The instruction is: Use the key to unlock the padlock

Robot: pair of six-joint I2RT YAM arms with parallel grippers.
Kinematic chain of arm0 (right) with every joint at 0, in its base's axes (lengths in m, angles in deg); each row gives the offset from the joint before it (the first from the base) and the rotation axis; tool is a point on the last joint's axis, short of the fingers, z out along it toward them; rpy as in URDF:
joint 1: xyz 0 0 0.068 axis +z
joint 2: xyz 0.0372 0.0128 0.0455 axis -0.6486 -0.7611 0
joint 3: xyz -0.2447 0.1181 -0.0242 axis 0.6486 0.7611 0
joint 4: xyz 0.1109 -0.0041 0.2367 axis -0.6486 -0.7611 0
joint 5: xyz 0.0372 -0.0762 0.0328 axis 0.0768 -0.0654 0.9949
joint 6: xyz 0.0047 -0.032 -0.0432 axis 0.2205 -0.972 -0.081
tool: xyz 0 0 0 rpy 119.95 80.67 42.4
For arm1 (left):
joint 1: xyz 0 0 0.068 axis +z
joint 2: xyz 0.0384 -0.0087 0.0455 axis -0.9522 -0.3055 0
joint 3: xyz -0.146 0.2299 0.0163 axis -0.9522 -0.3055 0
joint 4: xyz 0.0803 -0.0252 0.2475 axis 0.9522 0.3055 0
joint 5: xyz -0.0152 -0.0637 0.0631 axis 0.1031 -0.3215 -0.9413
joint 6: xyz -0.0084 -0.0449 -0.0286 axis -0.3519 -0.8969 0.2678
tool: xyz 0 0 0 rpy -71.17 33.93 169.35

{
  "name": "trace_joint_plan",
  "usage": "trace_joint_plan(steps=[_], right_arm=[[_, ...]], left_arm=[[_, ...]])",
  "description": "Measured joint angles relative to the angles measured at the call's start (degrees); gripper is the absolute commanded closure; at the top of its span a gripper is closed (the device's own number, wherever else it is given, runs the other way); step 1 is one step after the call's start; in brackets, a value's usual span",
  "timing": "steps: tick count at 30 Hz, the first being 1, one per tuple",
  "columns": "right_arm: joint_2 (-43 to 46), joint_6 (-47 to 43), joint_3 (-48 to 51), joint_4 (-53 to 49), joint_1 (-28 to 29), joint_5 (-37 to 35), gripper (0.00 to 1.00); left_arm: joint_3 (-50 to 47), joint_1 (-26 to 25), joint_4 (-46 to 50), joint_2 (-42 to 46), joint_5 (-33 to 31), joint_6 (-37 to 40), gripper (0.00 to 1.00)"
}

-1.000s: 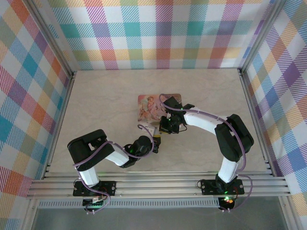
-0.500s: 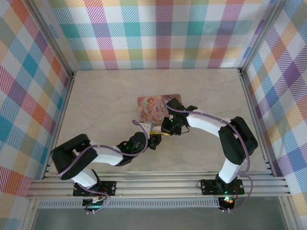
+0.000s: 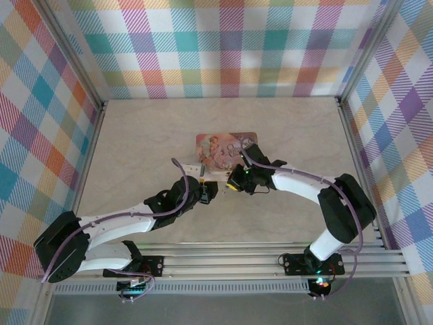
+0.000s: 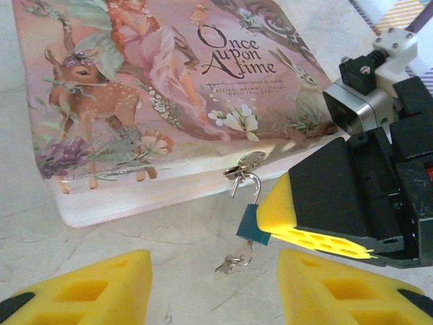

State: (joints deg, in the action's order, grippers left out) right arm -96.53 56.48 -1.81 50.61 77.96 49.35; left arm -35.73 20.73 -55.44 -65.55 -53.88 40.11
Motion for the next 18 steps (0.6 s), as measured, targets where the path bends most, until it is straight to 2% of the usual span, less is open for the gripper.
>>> trace_joint_plan(steps=[8, 18], right_arm=[[1.7, 8.3, 2.6, 5.7, 0.8, -1.7, 1.00], [0.5, 11.1, 3.7, 12.0, 1.4, -3.6, 1.00]], left_arm=[[4.9, 0.4, 7.7, 0.0, 0.0, -1.6, 0.49], [7.8, 0.8, 18.3, 1.2, -0.2, -4.9, 0.48]])
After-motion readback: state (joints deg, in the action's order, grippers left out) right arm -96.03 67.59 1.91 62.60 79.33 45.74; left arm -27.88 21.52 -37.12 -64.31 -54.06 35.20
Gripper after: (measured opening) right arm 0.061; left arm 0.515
